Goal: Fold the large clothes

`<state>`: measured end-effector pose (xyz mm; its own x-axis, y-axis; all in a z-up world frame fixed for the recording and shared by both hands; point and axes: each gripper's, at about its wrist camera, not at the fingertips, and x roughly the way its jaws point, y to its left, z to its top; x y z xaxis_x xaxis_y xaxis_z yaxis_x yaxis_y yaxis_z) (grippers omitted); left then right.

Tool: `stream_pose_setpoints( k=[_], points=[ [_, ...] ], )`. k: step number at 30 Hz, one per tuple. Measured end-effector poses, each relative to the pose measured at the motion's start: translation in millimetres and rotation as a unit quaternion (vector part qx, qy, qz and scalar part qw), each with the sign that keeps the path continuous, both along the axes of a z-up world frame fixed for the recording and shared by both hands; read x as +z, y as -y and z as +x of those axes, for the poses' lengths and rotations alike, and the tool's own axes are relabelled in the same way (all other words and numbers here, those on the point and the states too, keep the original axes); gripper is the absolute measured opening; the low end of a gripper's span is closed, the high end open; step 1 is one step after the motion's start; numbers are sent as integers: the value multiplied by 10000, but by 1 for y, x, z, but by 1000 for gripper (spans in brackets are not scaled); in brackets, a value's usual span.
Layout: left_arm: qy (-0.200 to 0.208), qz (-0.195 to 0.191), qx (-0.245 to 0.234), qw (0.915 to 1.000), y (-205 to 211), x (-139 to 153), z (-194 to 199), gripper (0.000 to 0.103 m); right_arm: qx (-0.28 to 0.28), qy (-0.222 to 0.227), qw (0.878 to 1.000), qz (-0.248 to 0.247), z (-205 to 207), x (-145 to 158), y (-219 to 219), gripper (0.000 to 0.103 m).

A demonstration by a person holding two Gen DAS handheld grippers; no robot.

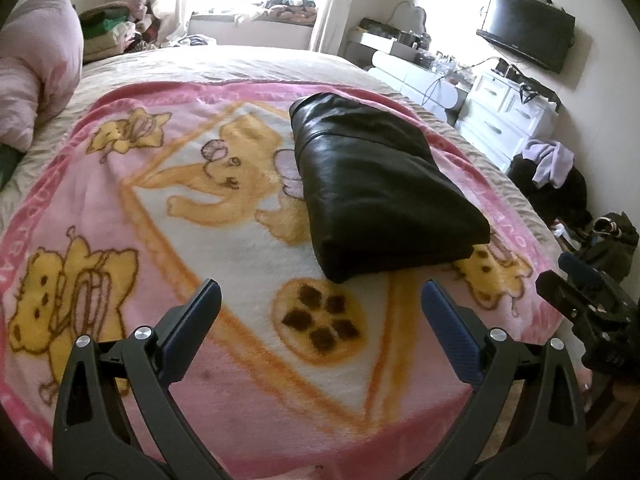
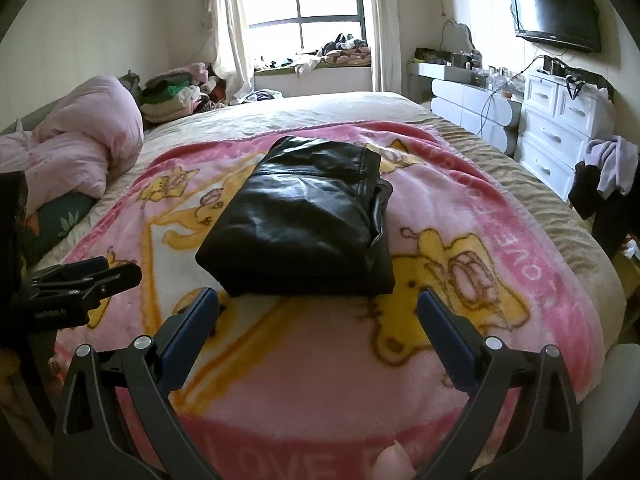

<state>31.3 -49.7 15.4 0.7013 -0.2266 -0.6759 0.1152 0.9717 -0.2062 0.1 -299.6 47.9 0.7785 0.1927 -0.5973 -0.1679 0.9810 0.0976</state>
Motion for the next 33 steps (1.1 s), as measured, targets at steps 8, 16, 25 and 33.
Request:
stream_pose_setpoints(
  k=[8, 16, 25, 33],
  points=[
    [-23, 44, -2, 10000, 1, 0, 1, 94, 15, 5, 10000, -9, 0, 0, -1, 99],
    [-15, 53, 2, 10000, 2, 1, 0, 94, 10, 7, 10000, -22, 2, -2, -1, 99],
    [-13, 75, 10, 10000, 2, 2, 0, 94, 19, 12, 10000, -41, 3, -3, 0, 99],
    [-30, 89, 15, 10000, 3, 2, -1, 94, 27, 21, 10000, -65, 3, -2, 1, 99]
  ],
)
